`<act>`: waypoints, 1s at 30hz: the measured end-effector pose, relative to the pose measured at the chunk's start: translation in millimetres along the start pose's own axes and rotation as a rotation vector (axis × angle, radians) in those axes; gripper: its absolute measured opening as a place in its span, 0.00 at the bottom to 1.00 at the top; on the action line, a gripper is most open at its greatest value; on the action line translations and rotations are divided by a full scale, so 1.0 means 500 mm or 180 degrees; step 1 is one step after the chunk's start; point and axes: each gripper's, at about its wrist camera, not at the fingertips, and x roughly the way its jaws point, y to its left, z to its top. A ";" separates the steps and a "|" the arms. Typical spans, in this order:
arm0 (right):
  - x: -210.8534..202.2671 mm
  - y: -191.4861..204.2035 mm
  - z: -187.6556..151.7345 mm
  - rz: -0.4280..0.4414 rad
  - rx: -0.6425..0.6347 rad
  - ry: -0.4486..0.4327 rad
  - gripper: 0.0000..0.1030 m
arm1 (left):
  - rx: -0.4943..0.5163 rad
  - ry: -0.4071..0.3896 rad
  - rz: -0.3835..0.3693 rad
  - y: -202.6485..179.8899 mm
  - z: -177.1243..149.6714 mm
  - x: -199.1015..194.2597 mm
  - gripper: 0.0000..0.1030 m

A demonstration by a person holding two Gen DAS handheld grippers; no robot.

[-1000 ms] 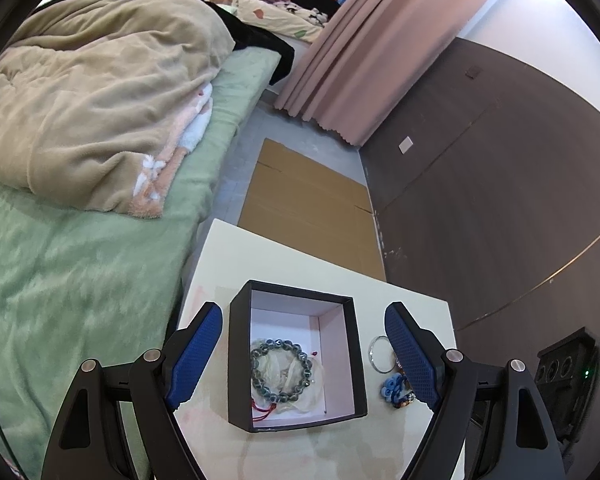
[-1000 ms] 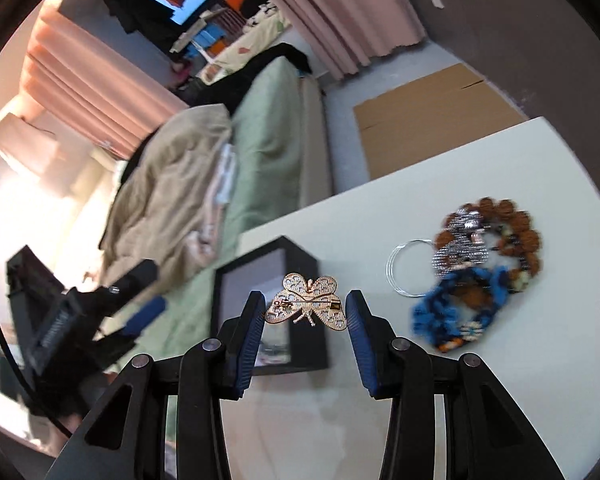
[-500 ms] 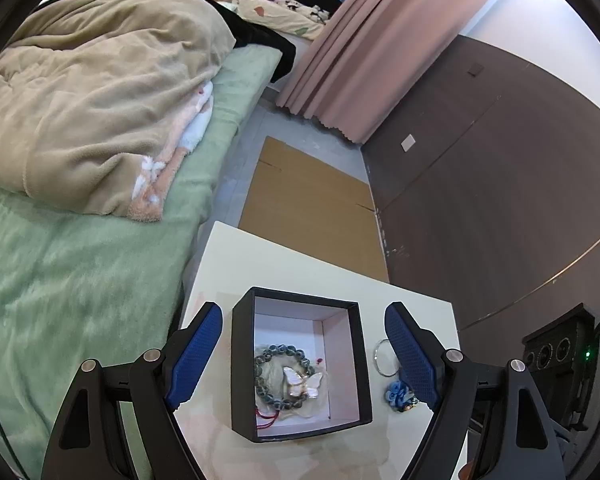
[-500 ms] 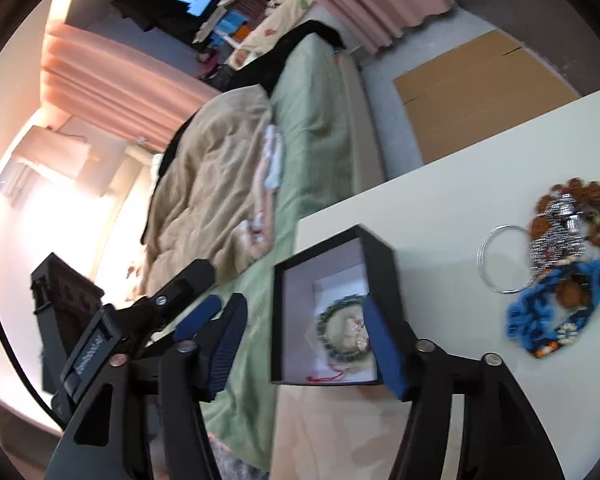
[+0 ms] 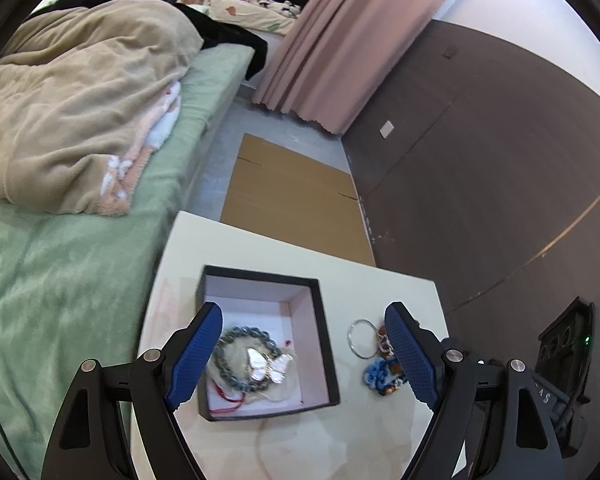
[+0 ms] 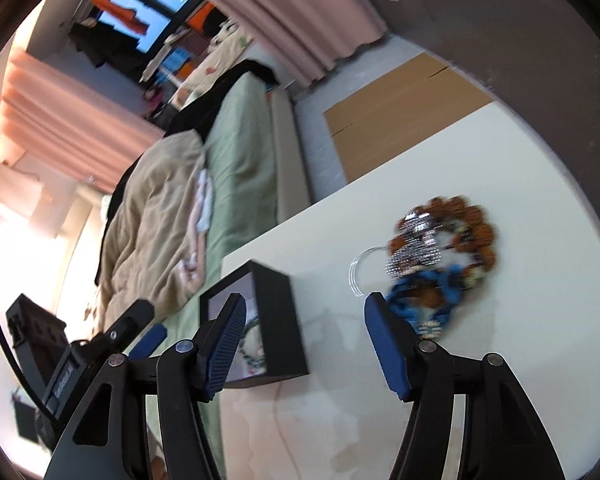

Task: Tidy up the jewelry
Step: 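Move the left gripper to the blue knotted cord bracelet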

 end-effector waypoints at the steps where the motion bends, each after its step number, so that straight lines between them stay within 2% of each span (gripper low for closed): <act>1: -0.010 -0.004 0.001 -0.0048 -0.0013 -0.0039 0.61 | 0.0024 0.0007 -0.0003 -0.006 -0.003 0.001 0.81; 12: -0.073 -0.060 0.003 -0.0160 0.0135 -0.0169 0.60 | 0.0246 0.0091 -0.0121 -0.071 -0.039 0.017 0.81; 19: -0.103 -0.104 0.002 -0.0254 0.0275 -0.0133 0.60 | 0.0393 0.0202 -0.0129 -0.106 -0.060 0.042 0.81; 24: -0.119 -0.127 0.006 -0.0299 0.0377 -0.0092 0.60 | 0.0617 0.0240 -0.0150 -0.140 -0.076 0.060 0.74; 26: -0.123 -0.135 0.007 -0.0340 0.0408 -0.0088 0.60 | 0.0709 0.0305 -0.0149 -0.154 -0.086 0.074 0.67; 30: -0.123 -0.147 0.012 -0.0358 0.0456 -0.0060 0.60 | 0.0819 0.0467 -0.0154 -0.176 -0.103 0.107 0.63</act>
